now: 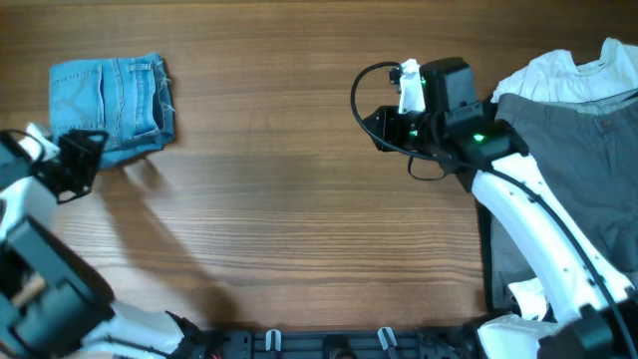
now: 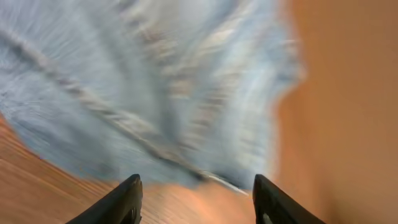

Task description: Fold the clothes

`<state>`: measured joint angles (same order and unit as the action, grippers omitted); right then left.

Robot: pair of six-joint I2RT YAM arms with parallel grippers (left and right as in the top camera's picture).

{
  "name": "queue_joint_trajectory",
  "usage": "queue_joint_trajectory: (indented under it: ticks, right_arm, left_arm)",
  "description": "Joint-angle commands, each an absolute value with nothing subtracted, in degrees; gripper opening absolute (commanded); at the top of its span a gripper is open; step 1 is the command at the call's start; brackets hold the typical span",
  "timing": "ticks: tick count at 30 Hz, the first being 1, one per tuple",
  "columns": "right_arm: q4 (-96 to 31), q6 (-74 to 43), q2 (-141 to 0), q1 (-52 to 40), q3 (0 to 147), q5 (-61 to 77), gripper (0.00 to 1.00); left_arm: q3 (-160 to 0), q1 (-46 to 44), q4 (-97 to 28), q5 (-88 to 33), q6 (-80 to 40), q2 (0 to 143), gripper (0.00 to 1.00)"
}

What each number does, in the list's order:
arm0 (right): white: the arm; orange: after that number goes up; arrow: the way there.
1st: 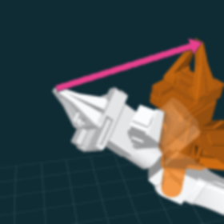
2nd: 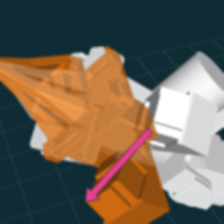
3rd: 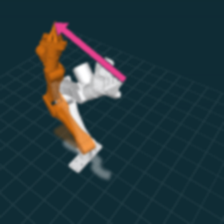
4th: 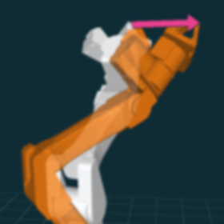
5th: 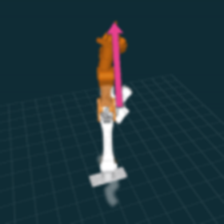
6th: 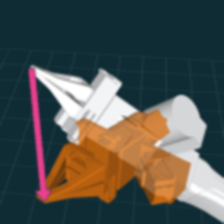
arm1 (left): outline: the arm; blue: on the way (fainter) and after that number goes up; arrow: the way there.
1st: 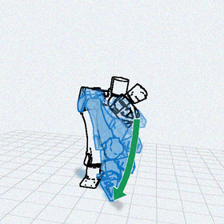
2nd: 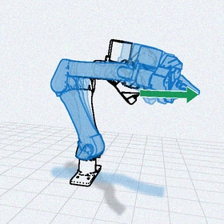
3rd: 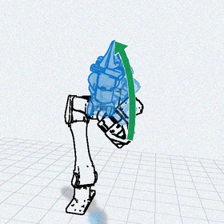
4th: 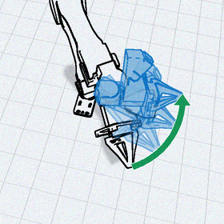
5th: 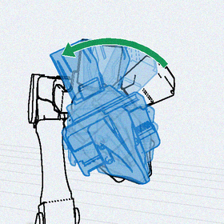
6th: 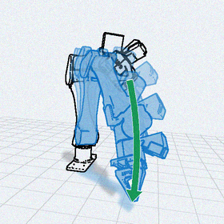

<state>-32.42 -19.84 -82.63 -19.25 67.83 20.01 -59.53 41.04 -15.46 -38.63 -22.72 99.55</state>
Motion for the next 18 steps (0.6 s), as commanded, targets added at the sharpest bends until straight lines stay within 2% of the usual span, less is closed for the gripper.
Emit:
queue_joint_trajectory:
  ticks: [1,3,4,5,6,8,11,14,15,16,17,18]
  right_arm:
    - [-32.36,-17.98,-74.81,-19.42,67.92,16.03,0.21]
    - [-32.73,-17.98,-71.07,-19.42,67.92,14.02,0.21]
    - [-32.95,-17.98,-69.1,-19.42,67.92,12.75,0.23]
    - [-33.19,-18.0,-67.22,-19.42,67.92,11.07,0.28]
    - [-33.63,-18.06,-63.94,-19.42,67.92,7.44,0.39]
    - [-34.24,-18.0,-60.55,-19.42,67.92,4.69,0.41]
    - [-36.14,-17.74,-54.65,-19.42,67.92,3.99,0.44]
    - [-38.57,-17.76,-49.56,-19.42,67.92,4.01,0.52]
    - [-39.4,-17.76,-48.03,-19.42,67.92,3.99,0.59]
    - [-40.14,-17.78,-46.61,-19.42,67.92,3.99,0.72]
    - [-40.69,-17.85,-45.43,-19.42,67.92,4.01,1.0]
    - [-41.1,-18.04,-44.4,-19.42,67.92,3.99,1.0]
  left_arm:
    - [-60.77,41.21,-22.33,-48.42,-15.2,84.42,0.6]
    - [-62.02,39.83,-28.51,-48.36,-10.33,77.6,0.68]
    - [-62.85,38.85,-31.81,-48.16,-7.94,74.19,0.75]
    - [-63.75,37.69,-35.4,-47.81,-5.69,70.81,0.81]
    - [-65.36,35.59,-41.04,-46.26,-2.79,65.52,0.9]
    - [-66.85,33.56,-45.47,-44.36,-0.71,61.25,0.98]
    - [-69.56,29.21,-52.62,-39.9,3.55,54.46,1.0]
    - [-72.25,25.43,-59.48,-37.6,7.6,49.63,1.0]
    - [-72.84,24.01,-61.36,-37.45,9.13,48.07,1.0]
    - [-72.86,23.27,-61.69,-36.86,8.99,47.09,1.0]
    - [-72.84,22.52,-62.04,-35.86,9.02,45.82,1.0]
    - [-72.82,21.93,-62.33,-34.06,9.02,44.56,1.0]
